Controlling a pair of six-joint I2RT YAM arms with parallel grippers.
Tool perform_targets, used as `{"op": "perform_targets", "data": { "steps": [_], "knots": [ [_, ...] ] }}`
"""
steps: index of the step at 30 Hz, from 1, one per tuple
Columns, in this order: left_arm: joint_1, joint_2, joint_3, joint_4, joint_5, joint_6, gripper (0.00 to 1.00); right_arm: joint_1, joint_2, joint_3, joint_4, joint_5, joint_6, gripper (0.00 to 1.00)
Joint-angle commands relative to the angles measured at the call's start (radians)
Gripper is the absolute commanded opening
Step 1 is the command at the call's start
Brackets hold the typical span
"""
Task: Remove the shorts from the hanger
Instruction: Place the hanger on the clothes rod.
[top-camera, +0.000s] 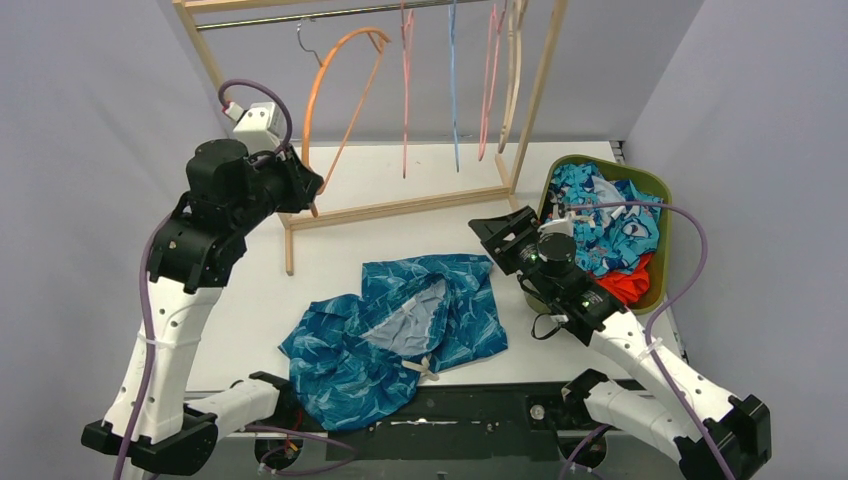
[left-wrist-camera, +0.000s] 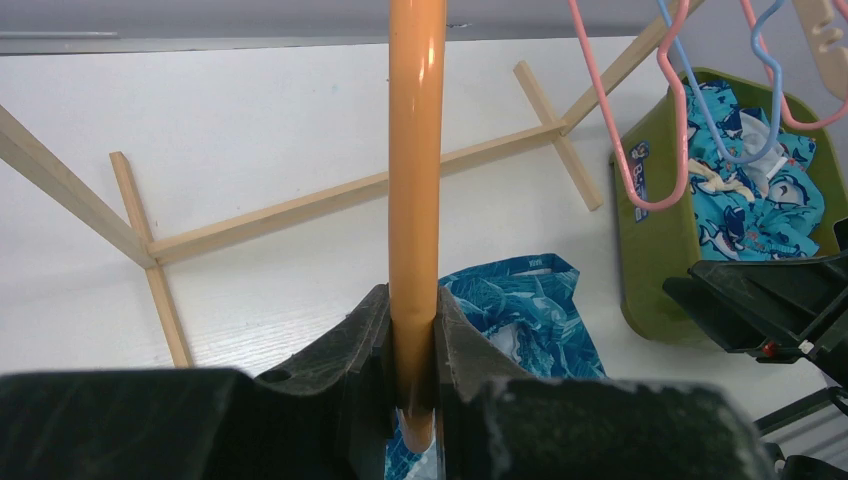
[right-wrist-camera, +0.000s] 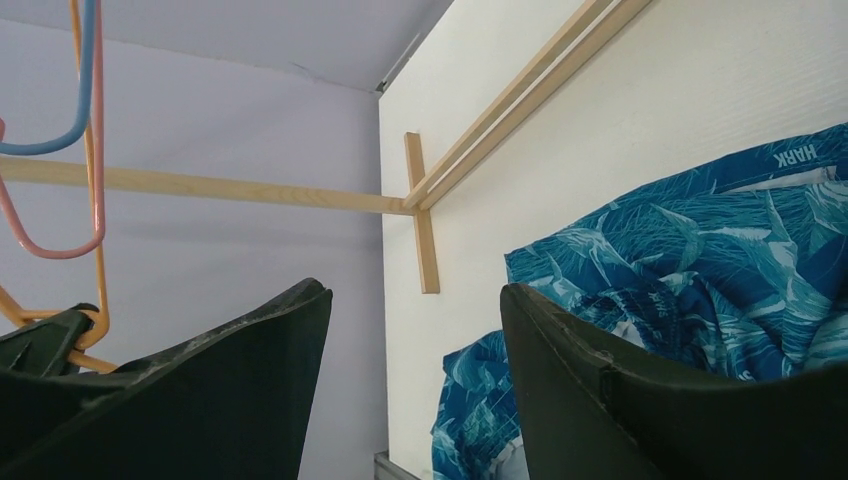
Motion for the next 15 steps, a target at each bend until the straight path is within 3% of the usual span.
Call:
{"op": "perform_targets", "data": {
  "steps": [1,9,15],
  "knots": [
    [0.001,0.009,0.084,0.050,0.021,0.014,0.00,-0.010,0.008,0.001,0.041,0.000,-0.013,0.64],
    [0.000,0.165,0.309,-0.065,0.020,0.063,0.00,-0.017,0.022,-0.008,0.057,-0.025,-0.006,0.64],
    [0.000,0.153,0.304,0.010,0.032,0.049,0.00,-0.024,0.014,-0.011,0.050,-0.022,-0.010,0.64]
  ]
}}
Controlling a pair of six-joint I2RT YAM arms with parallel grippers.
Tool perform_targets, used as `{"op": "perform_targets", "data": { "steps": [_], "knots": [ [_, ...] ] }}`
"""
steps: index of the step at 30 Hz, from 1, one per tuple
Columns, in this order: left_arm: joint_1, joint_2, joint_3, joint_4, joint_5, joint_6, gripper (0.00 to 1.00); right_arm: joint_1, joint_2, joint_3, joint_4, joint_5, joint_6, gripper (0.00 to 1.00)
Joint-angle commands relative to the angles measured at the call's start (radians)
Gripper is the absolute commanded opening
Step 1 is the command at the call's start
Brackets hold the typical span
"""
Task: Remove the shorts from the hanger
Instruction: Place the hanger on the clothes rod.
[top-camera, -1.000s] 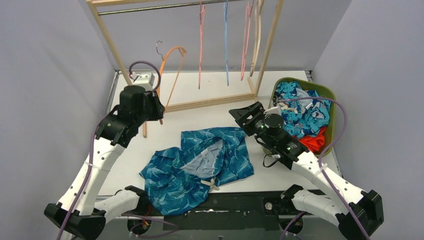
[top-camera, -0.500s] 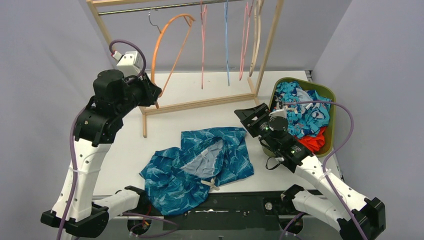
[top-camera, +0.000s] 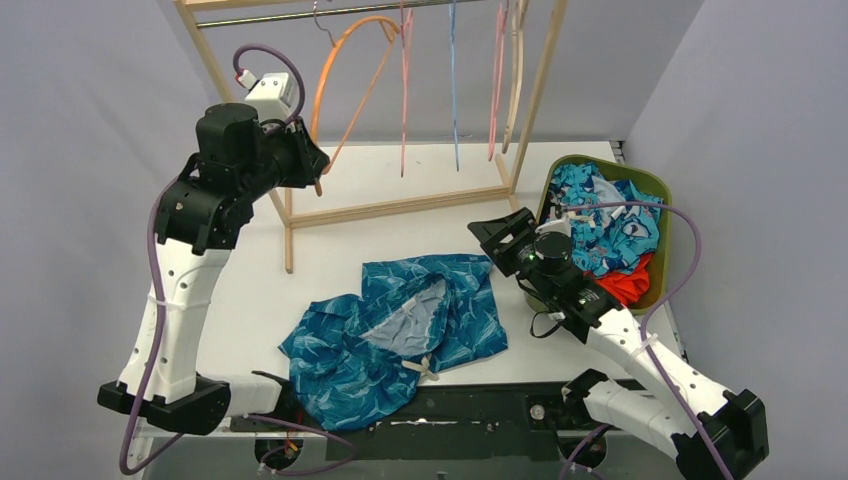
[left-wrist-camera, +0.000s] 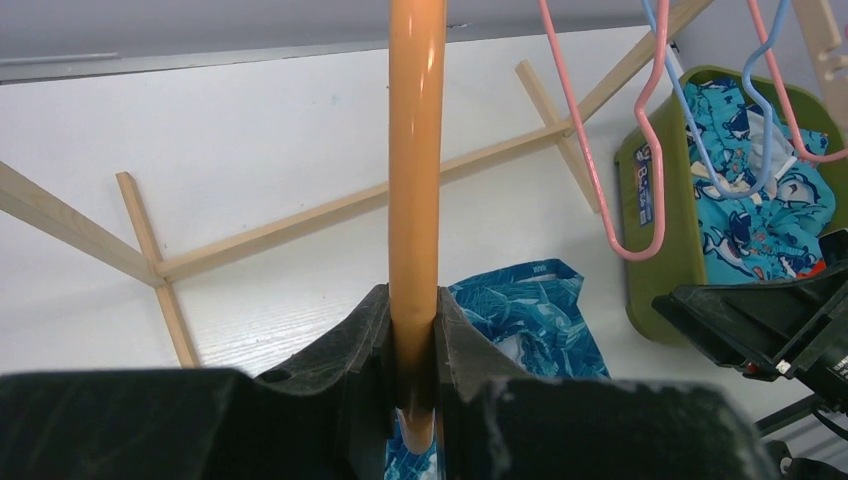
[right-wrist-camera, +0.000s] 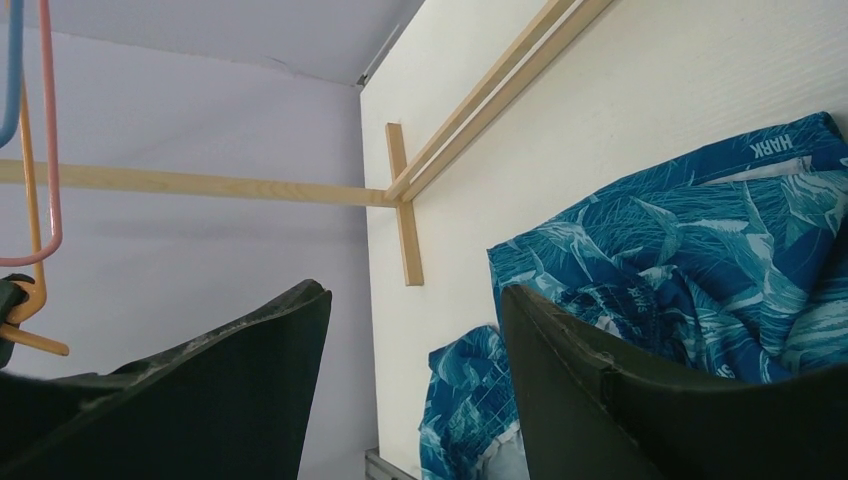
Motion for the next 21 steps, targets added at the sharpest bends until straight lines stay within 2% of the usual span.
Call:
{"op": "perform_targets", "data": {
  "steps": [1,17,21],
  "knots": [
    [0.000,-0.032,0.054,0.117,0.015,0.007,0.00,-0.011,-0.012,0.003,0.049,0.002,-0.011,0.64],
    [0.000,-0.145,-0.074,0.224,0.036,-0.041,0.00,-0.020,0.027,0.003,0.075,-0.036,-0.009,0.65],
    [0.000,-0.102,-0.030,0.206,0.033,-0.029,0.00,-0.021,0.032,0.008,0.075,-0.046,-0.009,0.65]
  ]
}}
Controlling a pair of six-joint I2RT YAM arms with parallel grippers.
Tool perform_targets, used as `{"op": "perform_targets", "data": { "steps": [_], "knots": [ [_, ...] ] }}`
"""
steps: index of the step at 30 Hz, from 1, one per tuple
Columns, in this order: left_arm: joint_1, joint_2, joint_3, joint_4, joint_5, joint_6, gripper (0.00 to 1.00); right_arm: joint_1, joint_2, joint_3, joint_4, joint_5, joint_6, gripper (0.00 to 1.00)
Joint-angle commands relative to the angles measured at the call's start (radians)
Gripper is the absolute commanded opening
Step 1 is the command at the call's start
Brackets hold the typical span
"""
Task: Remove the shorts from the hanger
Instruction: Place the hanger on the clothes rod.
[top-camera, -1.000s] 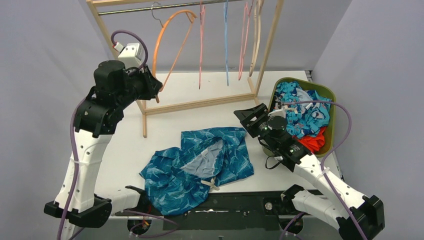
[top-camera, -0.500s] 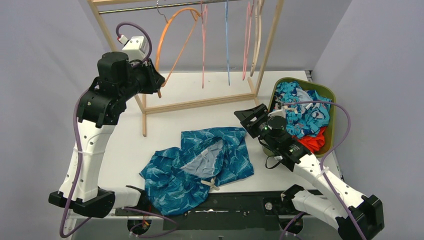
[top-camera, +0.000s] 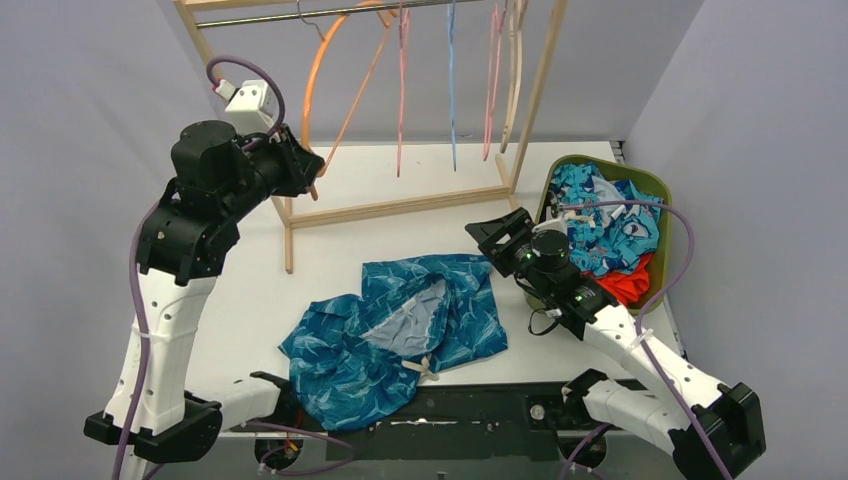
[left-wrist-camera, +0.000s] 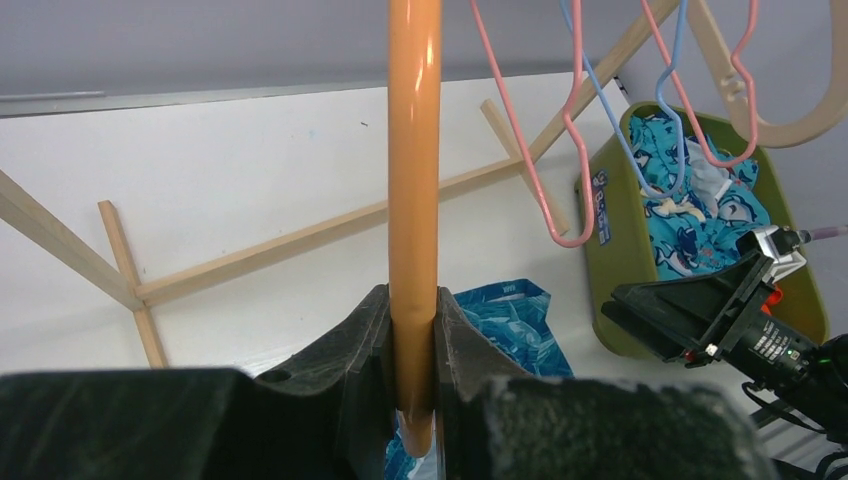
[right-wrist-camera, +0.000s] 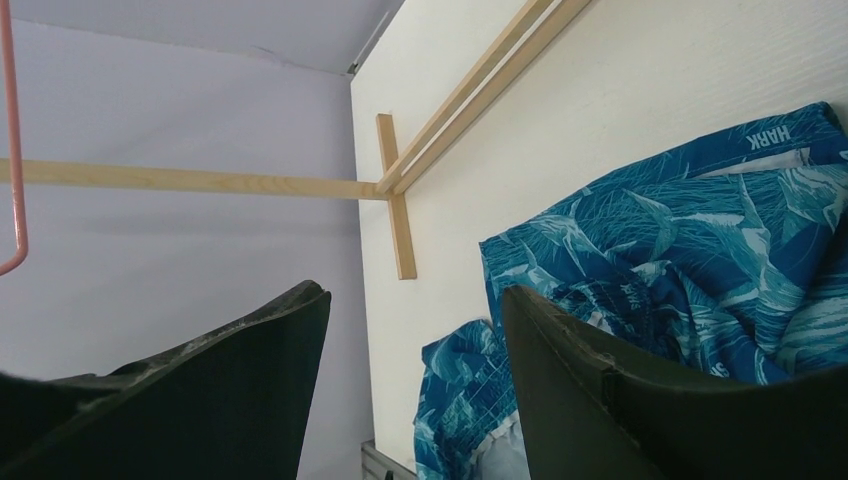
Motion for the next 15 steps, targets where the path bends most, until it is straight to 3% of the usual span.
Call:
{"op": "perform_targets", "data": {
  "steps": [1,6,15],
  "knots": [
    [0.000,0.036,0.069,0.120,0.008,0.011,0.00,-0.008,-0.002,0.011,0.062,-0.016,-0.009,0.65],
    [0.000,0.101,0.130,0.086,0.004,0.026,0.00,-0.010,-0.011,0.011,0.052,-0.015,-0.012,0.65],
    [0.000,0.114,0.096,0.090,0.004,0.028,0.00,-0.014,-0.017,0.010,0.045,-0.008,-0.014,0.65]
  ]
}}
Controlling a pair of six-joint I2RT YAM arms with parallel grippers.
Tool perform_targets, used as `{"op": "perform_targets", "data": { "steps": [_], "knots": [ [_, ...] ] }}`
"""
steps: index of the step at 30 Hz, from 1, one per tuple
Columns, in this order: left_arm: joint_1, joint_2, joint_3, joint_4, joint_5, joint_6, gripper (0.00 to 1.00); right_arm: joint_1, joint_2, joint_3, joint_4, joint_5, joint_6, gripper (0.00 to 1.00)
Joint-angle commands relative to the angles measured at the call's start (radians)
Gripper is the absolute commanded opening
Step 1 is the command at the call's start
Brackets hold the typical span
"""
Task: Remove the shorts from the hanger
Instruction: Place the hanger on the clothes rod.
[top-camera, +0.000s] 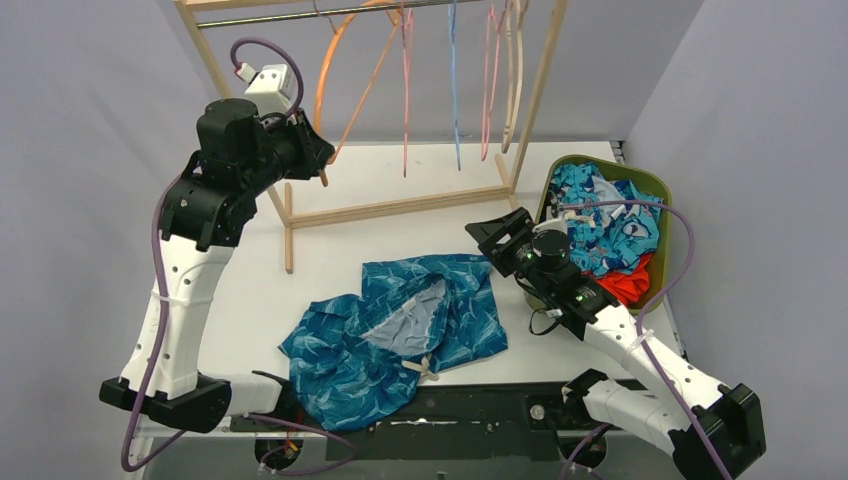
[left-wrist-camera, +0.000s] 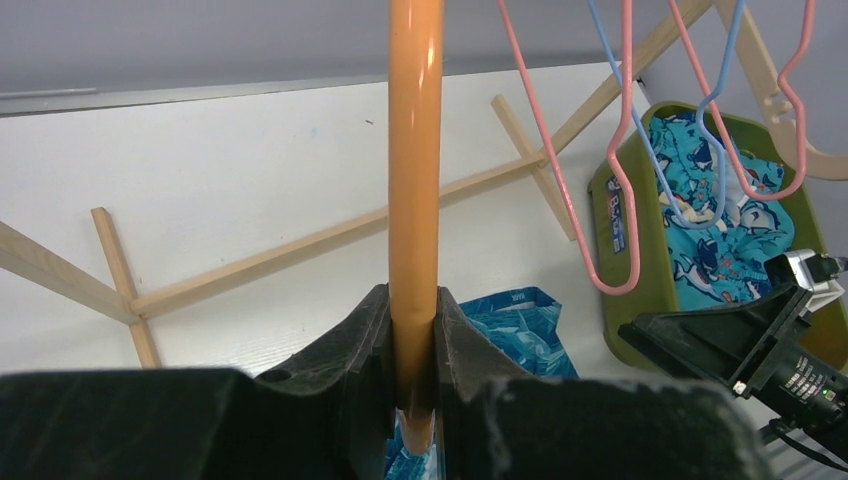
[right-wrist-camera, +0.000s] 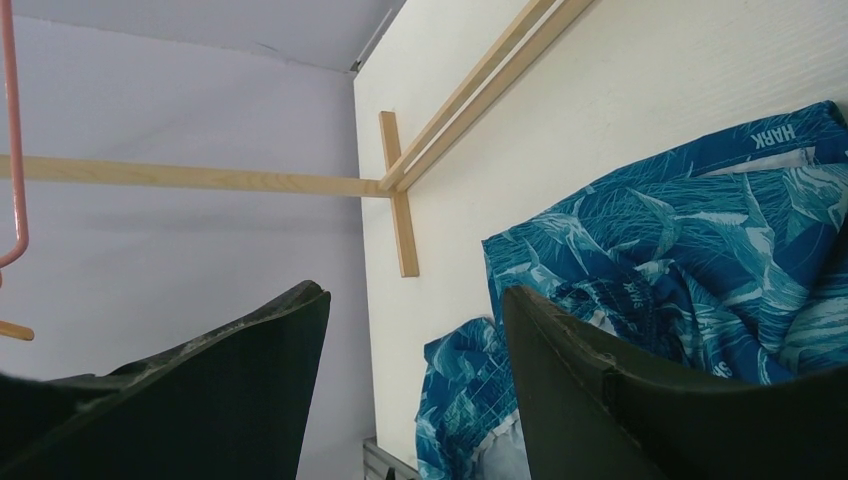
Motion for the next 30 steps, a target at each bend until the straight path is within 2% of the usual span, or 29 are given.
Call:
{"op": "perform_targets", "data": {
  "steps": [1,4,17,22,28,30],
  "knots": [
    [0.000,-0.016,0.012,0.080,0.001,0.023,0.00,-0.007,-0.011,0.011,0.044,0.003,-0.014,0.65],
    [0.000,-0.014,-0.015,0.086,-0.016,0.034,0.00,-0.009,-0.005,0.011,0.048,-0.006,-0.014,0.65],
    [0.001,0.041,0.110,0.102,-0.001,0.029,0.00,-0.012,-0.023,-0.005,0.047,-0.002,-0.011,0.66],
    [0.001,0.063,0.077,0.060,0.016,0.031,0.00,-0.013,-0.021,-0.004,0.049,-0.007,-0.012,0.65],
    [0.001,0.034,-0.019,0.106,0.026,0.017,0.00,-0.013,-0.022,-0.007,0.048,-0.010,-0.011,0.66],
    [0.001,0.037,-0.014,0.101,0.028,0.017,0.07,-0.014,-0.023,-0.009,0.049,-0.011,-0.010,0.66]
  ]
}}
